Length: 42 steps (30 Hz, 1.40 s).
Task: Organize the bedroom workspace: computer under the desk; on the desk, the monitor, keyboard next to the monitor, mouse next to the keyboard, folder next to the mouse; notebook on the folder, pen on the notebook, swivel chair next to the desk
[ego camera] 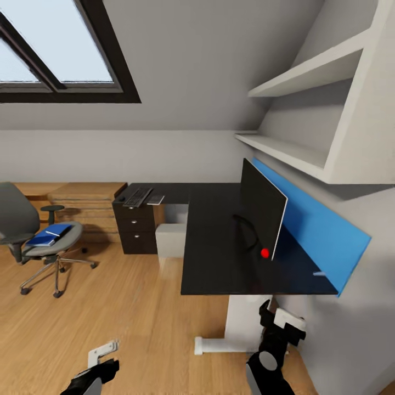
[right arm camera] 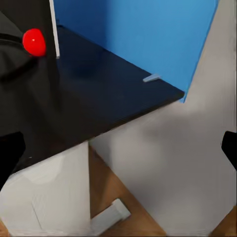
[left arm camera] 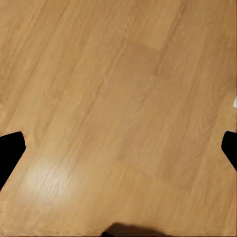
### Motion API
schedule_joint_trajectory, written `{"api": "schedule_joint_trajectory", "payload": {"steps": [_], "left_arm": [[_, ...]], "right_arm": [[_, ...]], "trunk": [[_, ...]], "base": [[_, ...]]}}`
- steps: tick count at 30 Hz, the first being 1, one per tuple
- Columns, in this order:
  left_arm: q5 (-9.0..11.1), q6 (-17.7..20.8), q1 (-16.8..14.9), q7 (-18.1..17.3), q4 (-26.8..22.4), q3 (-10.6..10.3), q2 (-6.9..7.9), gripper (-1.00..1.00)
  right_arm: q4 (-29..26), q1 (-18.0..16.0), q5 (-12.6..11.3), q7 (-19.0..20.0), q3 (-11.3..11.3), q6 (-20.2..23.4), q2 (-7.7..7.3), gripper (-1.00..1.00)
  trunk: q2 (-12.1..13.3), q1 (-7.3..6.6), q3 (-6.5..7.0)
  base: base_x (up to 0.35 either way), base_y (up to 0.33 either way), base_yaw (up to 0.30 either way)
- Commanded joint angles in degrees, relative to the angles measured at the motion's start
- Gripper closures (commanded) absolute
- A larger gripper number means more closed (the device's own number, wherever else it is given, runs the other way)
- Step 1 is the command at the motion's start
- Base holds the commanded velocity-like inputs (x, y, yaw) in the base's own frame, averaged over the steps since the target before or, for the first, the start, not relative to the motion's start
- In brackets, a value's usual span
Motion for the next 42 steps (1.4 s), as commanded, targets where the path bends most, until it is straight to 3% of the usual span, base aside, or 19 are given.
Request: {"api": "schedule_joint_trajectory", "payload": {"steps": [1,7,10,14,17,24,31,38,42], "left_arm": [[0.4,0.0,-0.1,0.5,0.7,-0.4,0.06,-1.00],[0.2,-3.6,-0.1,0.4,5.9,-2.0,-0.09,-1.00],[0.1,-7.1,0.0,0.4,9.2,-4.3,-0.13,-1.00],[0.2,-9.5,0.0,0.0,11.3,-5.5,-0.51,-1.00],[0.2,-10.7,-0.1,-1.7,13.0,-6.0,-1.15,-1.00],[0.3,-13.7,-0.1,-10.6,17.8,-6.3,-1.74,-1.00],[0.2,-18.1,0.0,-13.9,21.2,-6.4,-3.56,-1.00],[0.4,-19.5,0.0,-14.3,21.9,-6.3,-4.04,-1.00],[0.4,-23.0,-0.1,-14.3,23.2,-6.4,-4.40,-1.00]], "right_arm": [[0.7,0.1,0.0,-0.2,0.1,-0.4,0.02,-1.00],[8.8,0.8,-0.1,0.0,0.1,-3.5,0.25,-1.00],[16.0,0.8,0.0,1.1,0.3,-8.6,0.32,-1.00],[21.6,0.9,0.0,2.9,0.3,-12.8,0.34,-1.00],[26.7,0.9,0.0,6.1,0.2,-16.4,0.34,-1.00],[36.1,0.9,0.0,18.1,0.1,-22.4,0.34,-1.00],[39.6,0.9,-0.1,21.7,-0.1,-24.3,0.38,-1.00],[40.3,0.9,-0.5,22.4,-0.2,-25.0,0.44,-1.00],[41.4,0.9,-0.5,22.5,-0.1,-25.2,0.47,-1.00]], "trunk": [[-0.1,-0.02,-0.08],[-0.1,-0.02,-0.08],[-0.1,-0.02,-0.08],[-0.1,-0.02,-0.08],[-0.1,-0.02,-0.08],[-0.1,-0.02,-0.08],[-0.1,-0.02,-0.12],[-0.1,-0.02,-0.33],[-0.1,-0.02,-0.50]], "base": [[-0.296,0.196,0.000],[-0.279,0.216,0.000],[-0.258,0.238,0.000],[-0.217,0.265,0.000],[-0.102,0.300,0.000],[0.032,0.318,0.000],[0.191,0.287,0.124],[0.162,0.086,0.243],[0.024,0.033,0.210]]}}
